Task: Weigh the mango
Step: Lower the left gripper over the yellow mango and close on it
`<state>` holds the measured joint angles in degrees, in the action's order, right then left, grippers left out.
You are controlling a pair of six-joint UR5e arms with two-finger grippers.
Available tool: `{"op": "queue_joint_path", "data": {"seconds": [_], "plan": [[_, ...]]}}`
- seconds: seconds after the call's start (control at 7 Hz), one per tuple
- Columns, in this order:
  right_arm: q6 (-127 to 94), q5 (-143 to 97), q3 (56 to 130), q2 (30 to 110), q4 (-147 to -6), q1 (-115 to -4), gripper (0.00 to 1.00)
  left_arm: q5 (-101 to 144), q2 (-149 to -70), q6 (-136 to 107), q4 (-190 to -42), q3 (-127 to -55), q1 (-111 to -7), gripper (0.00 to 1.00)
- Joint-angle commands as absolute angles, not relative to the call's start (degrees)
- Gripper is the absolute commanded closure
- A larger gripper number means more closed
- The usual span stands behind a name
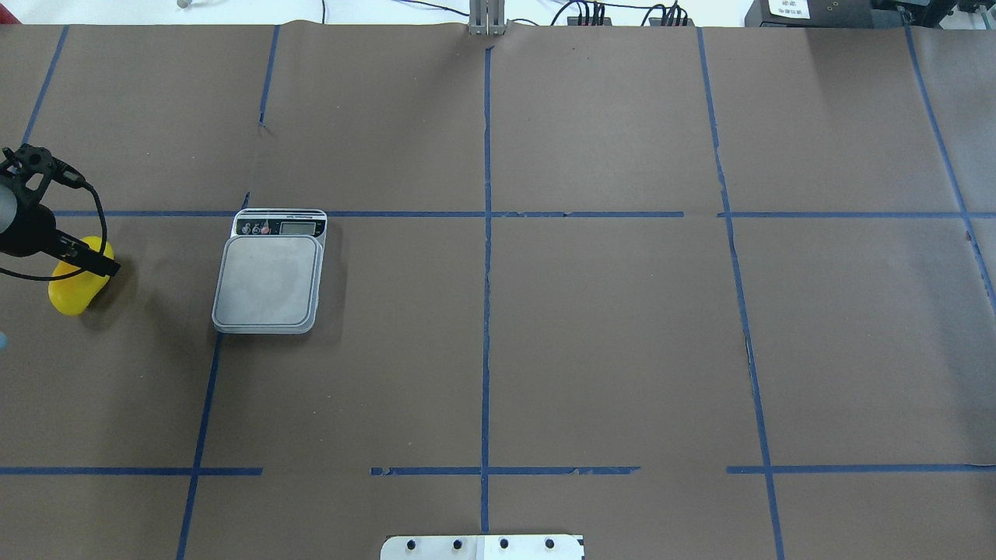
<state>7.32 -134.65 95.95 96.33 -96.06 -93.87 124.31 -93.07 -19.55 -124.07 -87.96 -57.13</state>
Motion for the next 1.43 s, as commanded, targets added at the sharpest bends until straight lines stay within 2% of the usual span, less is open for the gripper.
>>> {"op": "queue_joint_path", "data": {"seconds": [0.0,0.86,1.0,1.14,1.29], "plan": [[7.4,-134.6,95.9,96.3,-96.1,-93.9,0.00,125.8,-93.1,-19.7,-124.3,-87.7,-57.1,0.00],[7.4,-134.6,95.9,96.3,-96.1,-93.9,0.00,125.6,-91.7,-25.5,-124.3,-85.9,-57.1,0.00],[7.3,-134.6,96.0,96.3,-96.1,-93.9,0.00,125.7,-91.7,-27.0,-124.3,-86.0,-57.1,0.42],[7.4,-134.6,95.9,96.3,-96.1,-93.9,0.00,125.8,-91.8,-28.9,-124.4,-86.4,-57.1,0.94],[7.3,-134.6,95.9,96.3,-96.1,-93.9,0.00,126.0,-91.6,-30.9,-124.4,-88.4,-57.3,1.00]]}}
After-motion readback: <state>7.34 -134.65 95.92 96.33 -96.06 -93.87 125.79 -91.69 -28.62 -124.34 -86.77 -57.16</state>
